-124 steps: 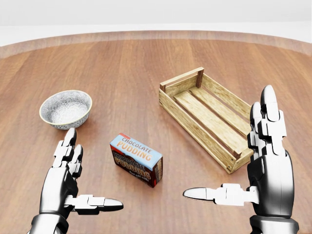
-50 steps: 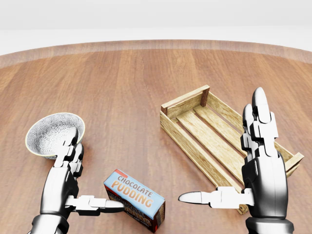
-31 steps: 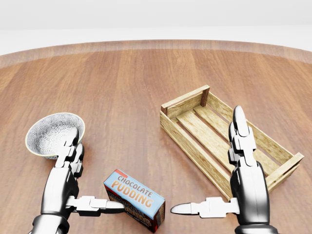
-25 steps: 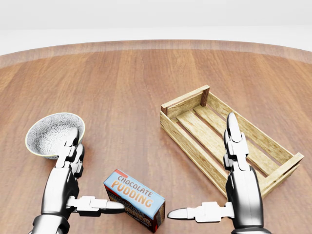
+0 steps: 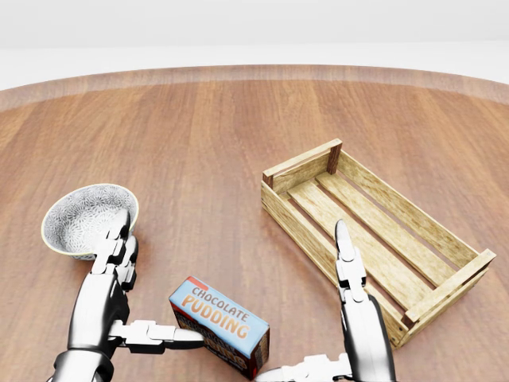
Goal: Pick up the chocolate pudding and put it in the tray.
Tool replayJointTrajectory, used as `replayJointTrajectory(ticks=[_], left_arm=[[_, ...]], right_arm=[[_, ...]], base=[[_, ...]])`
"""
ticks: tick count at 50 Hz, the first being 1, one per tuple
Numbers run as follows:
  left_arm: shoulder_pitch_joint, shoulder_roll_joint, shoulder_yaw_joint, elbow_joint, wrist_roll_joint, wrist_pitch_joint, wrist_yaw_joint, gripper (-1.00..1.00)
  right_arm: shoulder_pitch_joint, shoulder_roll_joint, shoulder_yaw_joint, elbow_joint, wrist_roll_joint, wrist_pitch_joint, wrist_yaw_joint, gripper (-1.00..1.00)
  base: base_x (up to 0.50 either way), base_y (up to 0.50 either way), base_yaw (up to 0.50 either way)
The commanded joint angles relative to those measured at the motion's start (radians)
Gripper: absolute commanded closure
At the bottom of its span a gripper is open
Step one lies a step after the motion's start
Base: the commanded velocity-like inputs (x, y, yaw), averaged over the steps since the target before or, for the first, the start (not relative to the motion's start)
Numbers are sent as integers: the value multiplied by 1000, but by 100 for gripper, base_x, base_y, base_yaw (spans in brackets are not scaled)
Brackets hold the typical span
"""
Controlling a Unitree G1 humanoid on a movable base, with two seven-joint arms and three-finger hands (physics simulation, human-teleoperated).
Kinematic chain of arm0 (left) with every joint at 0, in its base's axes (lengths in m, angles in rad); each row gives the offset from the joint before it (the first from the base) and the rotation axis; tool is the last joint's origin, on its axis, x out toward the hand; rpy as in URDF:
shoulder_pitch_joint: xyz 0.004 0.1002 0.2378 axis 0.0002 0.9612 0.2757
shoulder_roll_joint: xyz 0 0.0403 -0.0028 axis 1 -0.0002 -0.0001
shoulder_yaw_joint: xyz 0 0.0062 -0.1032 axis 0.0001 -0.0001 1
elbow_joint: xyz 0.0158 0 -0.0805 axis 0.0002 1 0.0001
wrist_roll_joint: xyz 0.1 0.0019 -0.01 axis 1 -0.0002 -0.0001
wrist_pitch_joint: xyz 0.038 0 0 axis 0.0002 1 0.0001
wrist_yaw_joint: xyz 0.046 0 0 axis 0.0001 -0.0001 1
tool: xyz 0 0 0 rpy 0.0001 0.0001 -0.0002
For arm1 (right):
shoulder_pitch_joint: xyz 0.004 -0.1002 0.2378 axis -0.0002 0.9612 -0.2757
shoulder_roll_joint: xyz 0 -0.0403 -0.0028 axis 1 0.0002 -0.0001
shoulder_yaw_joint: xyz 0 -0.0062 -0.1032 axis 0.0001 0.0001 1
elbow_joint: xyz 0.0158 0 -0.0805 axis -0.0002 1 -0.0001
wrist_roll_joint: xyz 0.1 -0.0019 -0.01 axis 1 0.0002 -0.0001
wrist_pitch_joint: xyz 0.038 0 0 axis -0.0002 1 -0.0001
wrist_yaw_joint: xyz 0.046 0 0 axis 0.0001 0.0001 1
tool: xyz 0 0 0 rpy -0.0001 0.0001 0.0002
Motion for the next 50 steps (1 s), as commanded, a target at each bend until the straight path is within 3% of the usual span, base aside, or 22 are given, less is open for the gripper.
replayJointTrajectory(ticks=[1,50], left_arm=[[2,-3,3,-15,-30,22,-16,-100],[-4,-2,5,9,-26,10,-15,-100]], right_arm=[[6,-4,40,70,-41,0,-31,-100],[-43,14,141,287,-145,0,-93,-100]], base=[[0,0,0],[0,0,0]])
